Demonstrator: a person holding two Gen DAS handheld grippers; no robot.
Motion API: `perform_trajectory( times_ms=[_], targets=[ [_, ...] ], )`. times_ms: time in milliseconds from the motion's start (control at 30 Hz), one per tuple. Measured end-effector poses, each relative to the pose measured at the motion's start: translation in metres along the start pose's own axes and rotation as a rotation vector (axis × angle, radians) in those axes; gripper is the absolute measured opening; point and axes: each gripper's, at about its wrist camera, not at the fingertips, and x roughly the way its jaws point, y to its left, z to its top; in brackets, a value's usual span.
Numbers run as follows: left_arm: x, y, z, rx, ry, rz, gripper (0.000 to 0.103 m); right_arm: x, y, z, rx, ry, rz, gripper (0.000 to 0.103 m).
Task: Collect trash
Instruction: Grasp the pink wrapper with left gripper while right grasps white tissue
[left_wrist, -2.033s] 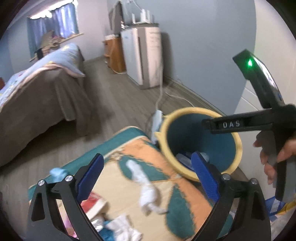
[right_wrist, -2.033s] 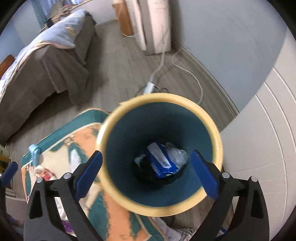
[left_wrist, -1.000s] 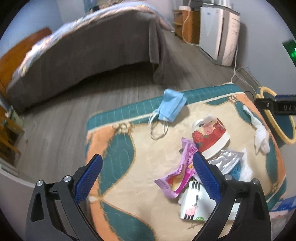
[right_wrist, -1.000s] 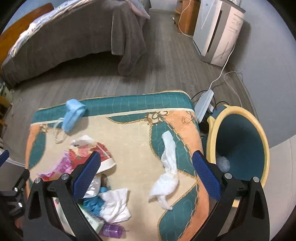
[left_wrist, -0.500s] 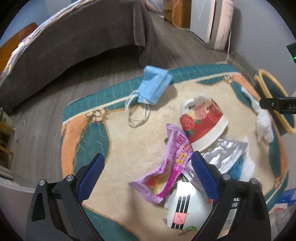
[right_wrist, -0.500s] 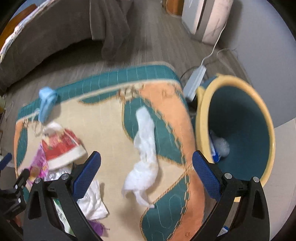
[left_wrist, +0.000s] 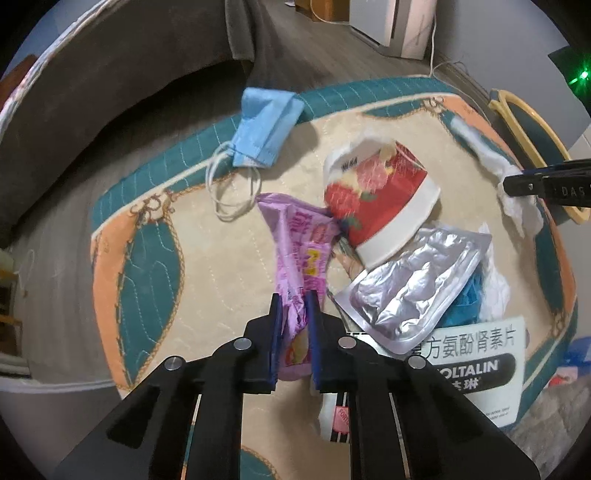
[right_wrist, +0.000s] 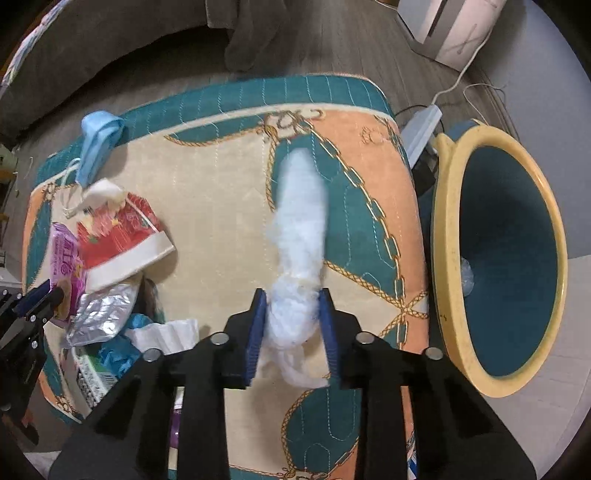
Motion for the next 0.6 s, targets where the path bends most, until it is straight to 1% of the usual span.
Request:
perform_trajectory(
  times_ms=[67,167,267,367,500,600],
  targets=[
    [-0.007,0.002,0.002,-0.008,-0.018,0.008,0.010,-0.009,0.002,0.002,-0.001,-0.030,0.017,0.026],
    [-0.023,0.002,0.005,-0.005,-0.075,0.029,0.010,-0.025,0.008,0.005,-0.010,-0.087,0.034,0.026],
    [-0.047,0.000,0.011,-0.003,-0.159,0.049,0.010,-0.043,0.008,0.010,0.003,-0.140,0.059,0.026],
    [-0.065,-0.006,0.020,0.016,-0.223,0.060,0.010,-0.059,0.006,0.016,0.025,-0.189,0.087,0.026],
    [-0.083,-0.009,0.030,0.004,-0.278,0.026,0.010,-0.081,0.004,0.022,0.037,-0.246,0.101,0.026],
    [-0.094,-0.018,0.036,0.009,-0.309,0.023,0.010,-0.097,0.000,0.022,0.032,-0.298,0.096,0.026]
  ],
)
